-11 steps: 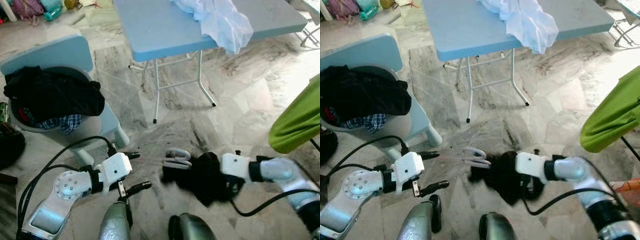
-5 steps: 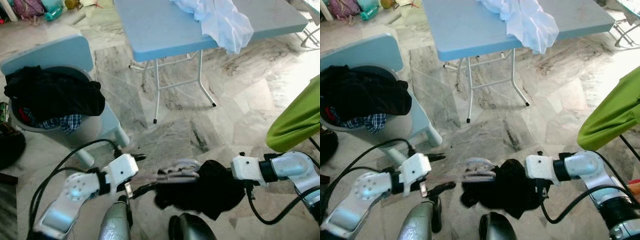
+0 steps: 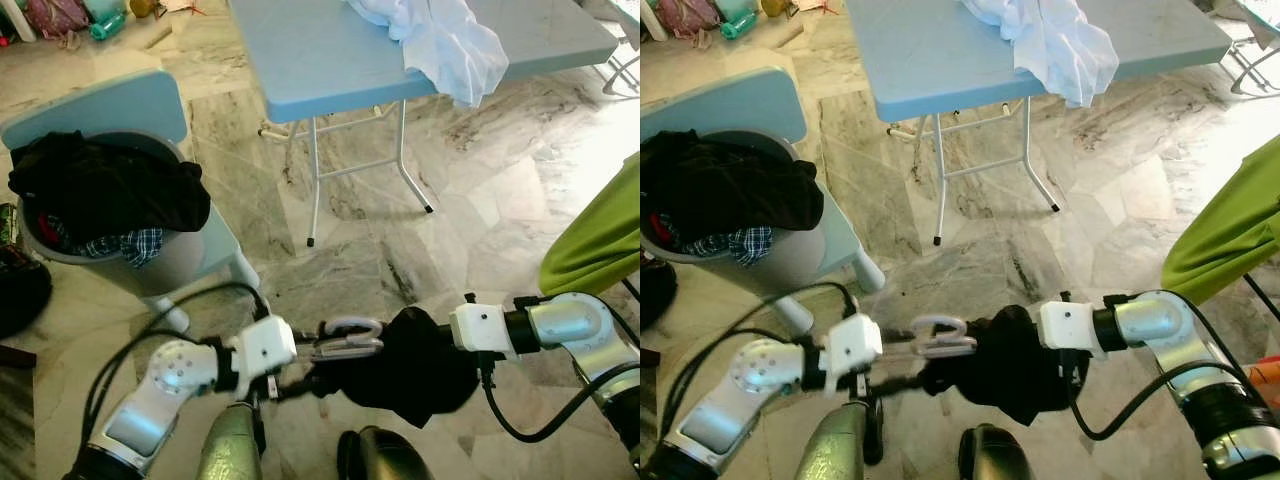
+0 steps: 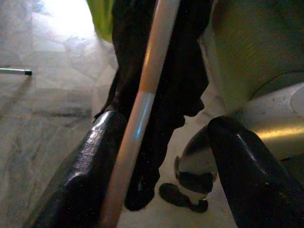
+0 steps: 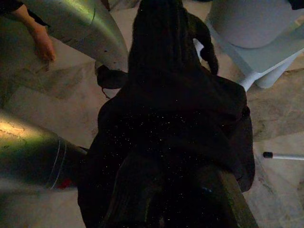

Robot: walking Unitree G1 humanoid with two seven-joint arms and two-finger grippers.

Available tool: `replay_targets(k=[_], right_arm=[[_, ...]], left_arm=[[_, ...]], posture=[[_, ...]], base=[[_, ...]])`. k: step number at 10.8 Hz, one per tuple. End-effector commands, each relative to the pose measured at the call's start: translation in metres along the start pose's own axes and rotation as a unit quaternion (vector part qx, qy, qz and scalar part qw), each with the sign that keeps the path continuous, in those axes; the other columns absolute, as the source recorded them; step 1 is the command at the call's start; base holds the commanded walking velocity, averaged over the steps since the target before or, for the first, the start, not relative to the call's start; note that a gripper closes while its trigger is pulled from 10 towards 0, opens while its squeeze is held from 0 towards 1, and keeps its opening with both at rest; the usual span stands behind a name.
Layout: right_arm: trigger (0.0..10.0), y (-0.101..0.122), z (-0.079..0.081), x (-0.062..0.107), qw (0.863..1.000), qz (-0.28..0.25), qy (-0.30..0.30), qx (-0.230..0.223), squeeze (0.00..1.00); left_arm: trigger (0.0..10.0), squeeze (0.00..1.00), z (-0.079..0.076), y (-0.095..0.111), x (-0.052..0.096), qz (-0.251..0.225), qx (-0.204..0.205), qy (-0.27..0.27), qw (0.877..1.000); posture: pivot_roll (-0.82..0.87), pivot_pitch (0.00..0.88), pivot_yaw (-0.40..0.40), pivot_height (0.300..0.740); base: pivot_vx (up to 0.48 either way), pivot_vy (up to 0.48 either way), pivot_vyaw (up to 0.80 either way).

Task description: Hang hanger

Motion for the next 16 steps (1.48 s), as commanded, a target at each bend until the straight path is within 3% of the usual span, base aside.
replay_targets(k=[1,6,7,8,9,10,12,13,16], right_arm=[[10.0,0.005,-0.006,0.005,1.000,-0.010,-0.016,0.011,0.00],[10.0,-0.003,-0.006,0.008,1.000,0.003,-0.021,0.013,0.00],[10.0,-0.003,-0.006,0.007,1.000,0.005,-0.020,0.016,0.00],[10.0,-0.004,-0.007,0.005,1.000,0.007,-0.015,0.021,0.00],[10.0,-0.004,-0.007,0.005,1.000,0.008,-0.013,0.025,0.00],[10.0,-0.005,-0.007,0.004,1.000,0.011,-0.011,0.026,0.00],[10.0,-0.006,-0.008,0.005,0.999,0.013,-0.010,0.027,0.00],[10.0,-0.009,-0.009,0.006,0.999,0.021,-0.011,0.031,0.00],[10.0,-0.012,-0.013,0.005,0.998,0.035,-0.015,0.040,0.00]], left_arm=[[0.0,0.00,-0.005,-0.005,-0.001,0.010,0.002,-0.015,1.000],[0.0,0.00,0.014,-0.009,0.017,0.044,-0.027,-0.008,0.999],[0.9,0.00,0.018,-0.009,0.020,0.049,-0.035,-0.003,0.998],[2.7,0.00,0.022,-0.009,0.022,0.055,-0.047,-0.004,0.997],[10.0,0.00,0.023,-0.008,0.020,0.060,-0.058,-0.005,0.997],[10.0,1.00,0.026,-0.009,0.019,0.060,-0.043,0.005,0.997],[10.0,1.00,0.024,-0.010,0.019,0.066,-0.056,-0.002,0.996],[10.0,1.00,0.028,-0.016,0.023,0.086,-0.094,0.000,0.992],[10.0,1.00,0.037,-0.016,0.027,0.105,-0.125,0.003,0.987]], posture=[[-0.01,0.223,-0.042,0.740],[-0.01,0.225,-0.046,0.740],[-0.01,0.224,-0.048,0.740],[-0.01,0.222,-0.049,0.740],[-0.01,0.220,-0.050,0.740],[-0.01,0.217,-0.053,0.740],[-0.01,0.215,-0.054,0.740],[-0.01,0.213,-0.055,0.740],[-0.01,0.208,-0.055,0.740]], base=[[0.000,0.000,0.00],[0.000,0.000,0.00],[0.000,0.000,0.00],[0.000,0.000,0.00],[0.000,0.000,0.00],[0.000,0.000,0.00],[0.000,0.000,0.00],[0.000,0.000,0.00],[0.000,0.000,0.00]])
Point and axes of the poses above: a point about 5 cm out from each wrist's last joint towards the gripper, its own x axis pointing back from the gripper into the wrist, its own y axis along the axis of the wrist's last joint, z = x × y, the point moved 6 cm from there along -x, pointing out of the wrist towards the gripper, and after that the axes turned 1 degree about x, right-handed, at the moved point
